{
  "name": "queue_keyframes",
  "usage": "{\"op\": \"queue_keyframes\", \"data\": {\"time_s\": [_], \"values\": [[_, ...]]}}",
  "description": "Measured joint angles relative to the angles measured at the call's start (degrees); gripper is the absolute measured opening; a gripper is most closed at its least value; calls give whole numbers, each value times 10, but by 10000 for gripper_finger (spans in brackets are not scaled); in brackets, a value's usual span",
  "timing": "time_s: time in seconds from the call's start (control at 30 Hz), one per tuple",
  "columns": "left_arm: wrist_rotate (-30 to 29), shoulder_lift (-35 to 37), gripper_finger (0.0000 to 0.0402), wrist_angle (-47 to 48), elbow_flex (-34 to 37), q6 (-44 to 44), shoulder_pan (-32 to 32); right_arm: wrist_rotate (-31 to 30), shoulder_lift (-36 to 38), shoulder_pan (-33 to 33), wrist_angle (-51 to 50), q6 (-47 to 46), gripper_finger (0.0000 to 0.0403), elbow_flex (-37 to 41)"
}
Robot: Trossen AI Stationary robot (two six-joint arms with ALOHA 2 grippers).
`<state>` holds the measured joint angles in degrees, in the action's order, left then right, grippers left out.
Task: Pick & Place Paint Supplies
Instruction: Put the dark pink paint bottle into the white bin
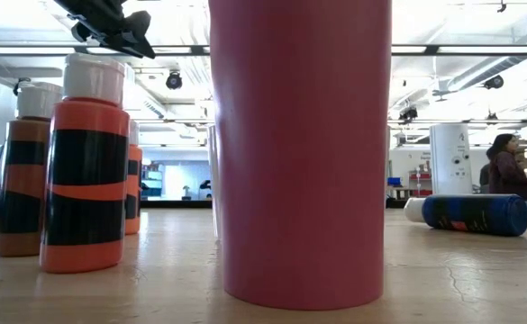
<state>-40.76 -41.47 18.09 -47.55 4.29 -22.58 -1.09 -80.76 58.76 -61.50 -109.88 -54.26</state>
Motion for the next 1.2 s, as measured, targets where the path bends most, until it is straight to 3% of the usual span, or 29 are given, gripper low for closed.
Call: {"op": "queue_keyframes", "data": {"time_s": [0.4,0.6,0.93,1.2], "values": [[0,0,191,0,0,0,0,-1,13,-1,4,0,111,-19],[0,0,191,0,0,0,0,-36,18,-12,2,11,111,-45],[0,0,191,0,0,0,0,-151,18,-76,-26,136,111,-118],[0,0,191,0,0,0,0,-171,19,-152,-30,268,111,-185]]}}
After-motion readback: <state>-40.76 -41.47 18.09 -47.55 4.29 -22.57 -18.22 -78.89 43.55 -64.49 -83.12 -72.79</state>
